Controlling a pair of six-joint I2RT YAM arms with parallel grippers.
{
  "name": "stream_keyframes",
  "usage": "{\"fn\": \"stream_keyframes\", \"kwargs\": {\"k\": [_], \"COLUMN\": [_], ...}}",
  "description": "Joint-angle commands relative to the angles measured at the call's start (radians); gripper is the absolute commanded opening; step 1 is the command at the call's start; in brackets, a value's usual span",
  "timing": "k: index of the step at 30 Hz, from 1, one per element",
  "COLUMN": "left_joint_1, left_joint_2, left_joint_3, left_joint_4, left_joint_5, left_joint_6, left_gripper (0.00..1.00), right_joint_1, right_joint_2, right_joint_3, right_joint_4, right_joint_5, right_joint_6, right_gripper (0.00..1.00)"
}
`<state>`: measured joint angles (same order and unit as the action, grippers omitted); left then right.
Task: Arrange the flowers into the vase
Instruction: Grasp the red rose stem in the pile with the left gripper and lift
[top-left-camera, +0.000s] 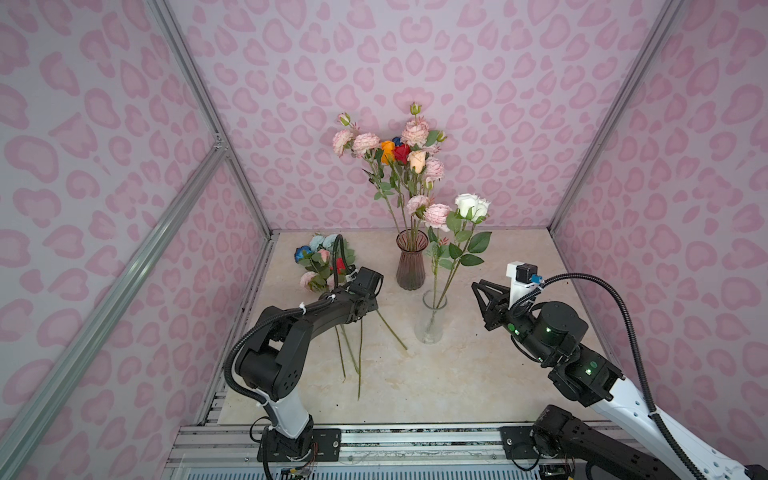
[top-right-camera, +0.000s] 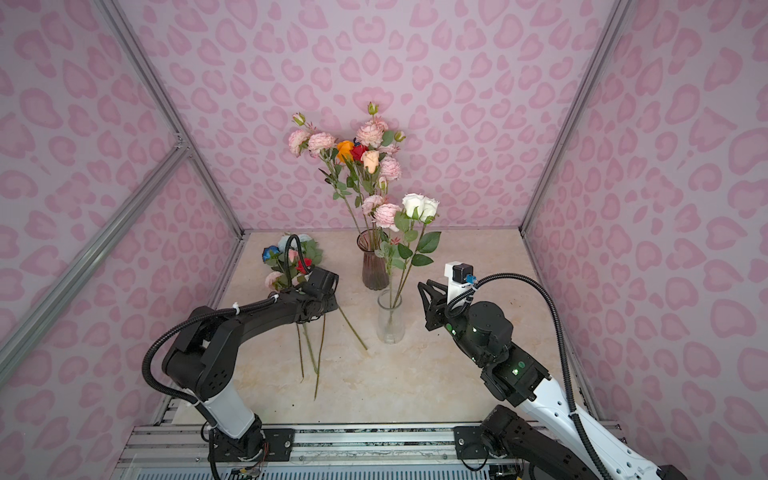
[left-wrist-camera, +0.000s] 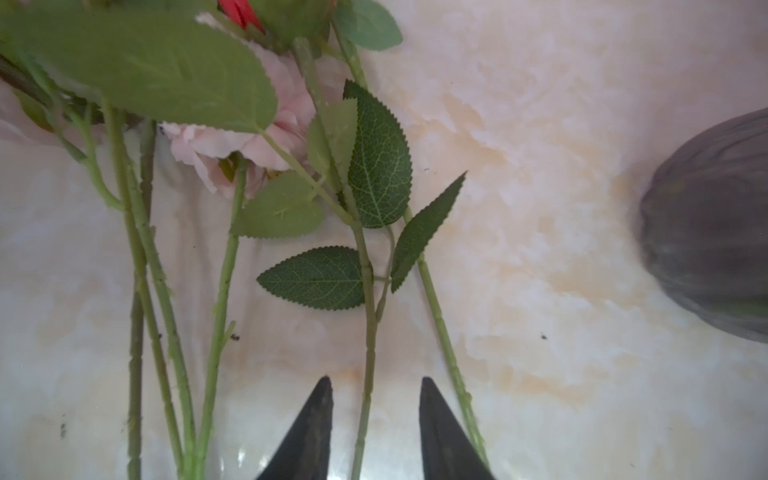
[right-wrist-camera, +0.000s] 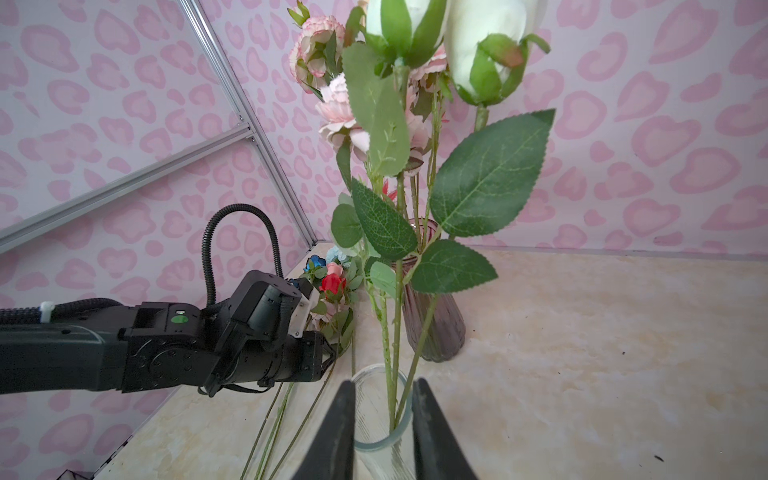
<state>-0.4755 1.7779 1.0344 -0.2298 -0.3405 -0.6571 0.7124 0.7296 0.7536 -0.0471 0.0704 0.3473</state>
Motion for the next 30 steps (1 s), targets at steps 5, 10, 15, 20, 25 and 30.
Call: {"fn": "stream_keyframes", "kwargs": {"k": [5, 10, 15, 20, 25, 30], "left_joint_1": [0.003, 0.004, 0.002, -0.018, -0.056, -0.133], "left_joint_2": [0.087, 0.092, -0.004, -0.178, -0.387, -0.66], "left_joint_3": [0.026, 0.023, 0.037, 0.044, 0.028, -0.084], "left_joint_4": [-0.022, -0.019, -0.03, -0.034, 0.003, 0.176], "left_joint_5": [0.014, 0.012, 0.07, 0.09, 0.105, 0.149], "left_joint_6": [0.013, 0.025, 0.079, 0.136, 0.207, 0.32], "left_gripper": [0.25, 0.06, 0.03, 0.03, 0.03, 0.03], "right_joint_1": [-0.012, -0.017, -0.022, -0.021, -0.022, -0.022], "right_joint_2": [-0.013, -0.02, -0.022, -0.016, -0.012, -0.01], "right_joint_3": [-0.026, -0.036, -0.024, -0.011, 0.016, 0.065], "right_joint_4": [0.044, 0.043, 0.034, 0.036, 0.023, 0.007], "right_joint_5": [-0.005, -0.004, -0.003, -0.008, -0.013, -0.061], "right_joint_6": [-0.001, 0.003, 0.001, 0.007, 0.011, 0.02], "right_gripper": [0.26, 0.26, 0.26, 0.26, 0.26, 0.27]}}
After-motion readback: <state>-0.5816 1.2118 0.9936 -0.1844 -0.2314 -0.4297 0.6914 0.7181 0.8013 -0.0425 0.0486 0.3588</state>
